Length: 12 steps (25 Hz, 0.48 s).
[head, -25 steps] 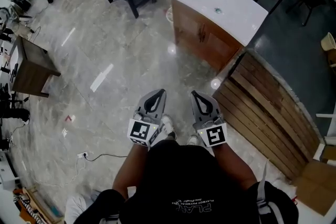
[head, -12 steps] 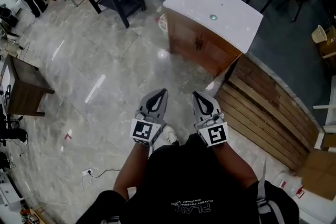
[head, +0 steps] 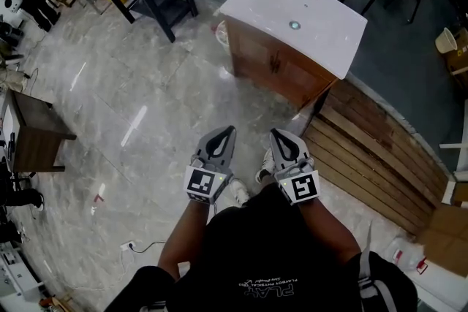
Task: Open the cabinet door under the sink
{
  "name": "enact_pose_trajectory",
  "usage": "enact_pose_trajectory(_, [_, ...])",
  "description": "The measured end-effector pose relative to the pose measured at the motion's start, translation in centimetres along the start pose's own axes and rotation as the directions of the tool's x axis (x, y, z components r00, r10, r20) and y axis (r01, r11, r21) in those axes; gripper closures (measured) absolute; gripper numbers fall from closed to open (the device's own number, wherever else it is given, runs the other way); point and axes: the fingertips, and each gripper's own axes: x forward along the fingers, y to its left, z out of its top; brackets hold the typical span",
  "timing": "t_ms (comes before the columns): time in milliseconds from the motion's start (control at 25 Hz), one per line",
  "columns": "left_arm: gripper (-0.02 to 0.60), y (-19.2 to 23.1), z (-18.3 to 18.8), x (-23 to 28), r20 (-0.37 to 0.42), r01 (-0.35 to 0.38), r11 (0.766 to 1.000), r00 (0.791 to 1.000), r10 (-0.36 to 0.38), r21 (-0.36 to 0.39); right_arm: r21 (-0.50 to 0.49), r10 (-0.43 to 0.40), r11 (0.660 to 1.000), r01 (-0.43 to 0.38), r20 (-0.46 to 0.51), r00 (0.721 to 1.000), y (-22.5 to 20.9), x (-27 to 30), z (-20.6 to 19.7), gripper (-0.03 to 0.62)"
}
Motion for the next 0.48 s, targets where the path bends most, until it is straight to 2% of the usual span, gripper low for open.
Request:
enact_pose_trajectory(320, [0.559, 1.6, -2.0, 7.8, -0.111, 0.028, 0.999, 0.993, -0.024, 0.033, 0.031, -0.001, 1.0, 0.002, -0.033, 0.999, -7.0, 4.0, -2.9, 0.572])
enact_pose_trajectory(480, [0.559, 1.9, -2.2, 11.7, -0.118, 0.04, 0.999, 0.992, -0.042, -0.015, 0.049, -0.006, 0.999, 0.008, -0.048, 0.999, -10.4, 5.5, -4.3, 0.572])
